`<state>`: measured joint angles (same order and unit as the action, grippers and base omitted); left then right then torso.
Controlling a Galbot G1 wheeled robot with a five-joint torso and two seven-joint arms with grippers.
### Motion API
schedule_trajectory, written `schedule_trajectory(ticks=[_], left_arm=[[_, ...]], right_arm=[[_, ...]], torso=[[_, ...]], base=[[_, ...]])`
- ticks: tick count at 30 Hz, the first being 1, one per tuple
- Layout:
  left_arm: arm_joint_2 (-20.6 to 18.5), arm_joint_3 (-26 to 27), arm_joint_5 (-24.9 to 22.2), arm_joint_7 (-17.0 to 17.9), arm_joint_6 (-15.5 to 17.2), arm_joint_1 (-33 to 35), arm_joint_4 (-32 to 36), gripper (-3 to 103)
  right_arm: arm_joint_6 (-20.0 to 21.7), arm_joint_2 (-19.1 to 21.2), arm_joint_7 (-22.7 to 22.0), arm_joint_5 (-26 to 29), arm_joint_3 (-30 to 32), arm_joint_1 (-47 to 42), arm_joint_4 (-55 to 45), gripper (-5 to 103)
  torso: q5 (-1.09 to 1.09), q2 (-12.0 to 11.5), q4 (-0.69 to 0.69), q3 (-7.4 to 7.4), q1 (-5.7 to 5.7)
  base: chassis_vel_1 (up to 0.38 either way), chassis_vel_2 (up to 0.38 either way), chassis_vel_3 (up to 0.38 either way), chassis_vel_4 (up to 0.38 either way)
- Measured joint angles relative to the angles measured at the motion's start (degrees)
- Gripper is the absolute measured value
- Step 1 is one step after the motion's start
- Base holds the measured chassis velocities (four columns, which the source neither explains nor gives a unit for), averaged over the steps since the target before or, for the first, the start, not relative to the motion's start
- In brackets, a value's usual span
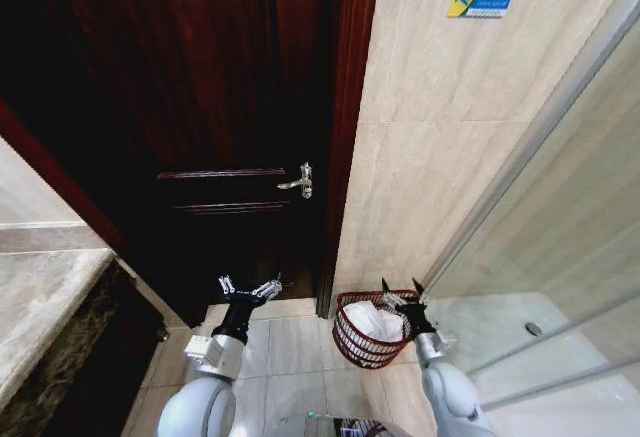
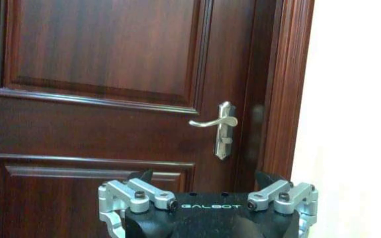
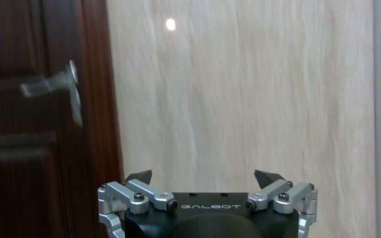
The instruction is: Discard the used towel into the hamper.
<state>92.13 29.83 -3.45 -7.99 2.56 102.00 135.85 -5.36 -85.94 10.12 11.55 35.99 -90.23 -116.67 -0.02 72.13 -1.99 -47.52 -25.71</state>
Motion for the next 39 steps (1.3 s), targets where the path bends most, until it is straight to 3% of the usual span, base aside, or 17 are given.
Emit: schedule_trajectory(ticks=[10, 23, 39], left_arm=[[0.0, 0.0, 0.0, 0.0, 0.0, 0.0, 0.0, 100], [0.0, 0.0, 0.0, 0.0, 0.0, 0.0, 0.0, 100], [0.0, 0.0, 0.0, 0.0, 0.0, 0.0, 0.0, 100]], right_arm=[[2.2, -2.6, -1.1, -2.9, -1.5, -6.8, -17.4, 100], [1.9, -3.1, -0.4, -4.7, -1.5, -9.6, -23.0, 100], [1.1, -3.6, 2.2, -4.6, -2.1, -10.3, -21.8, 100]], torso=[[0.0, 0.0, 0.0, 0.0, 0.0], [0.02, 0.0, 0.0, -0.01, 0.0], [0.02, 0.0, 0.0, -0.01, -0.01]], base=[[0.0, 0.0, 0.0, 0.0], [0.0, 0.0, 0.0, 0.0], [0.0, 0.0, 0.0, 0.0]])
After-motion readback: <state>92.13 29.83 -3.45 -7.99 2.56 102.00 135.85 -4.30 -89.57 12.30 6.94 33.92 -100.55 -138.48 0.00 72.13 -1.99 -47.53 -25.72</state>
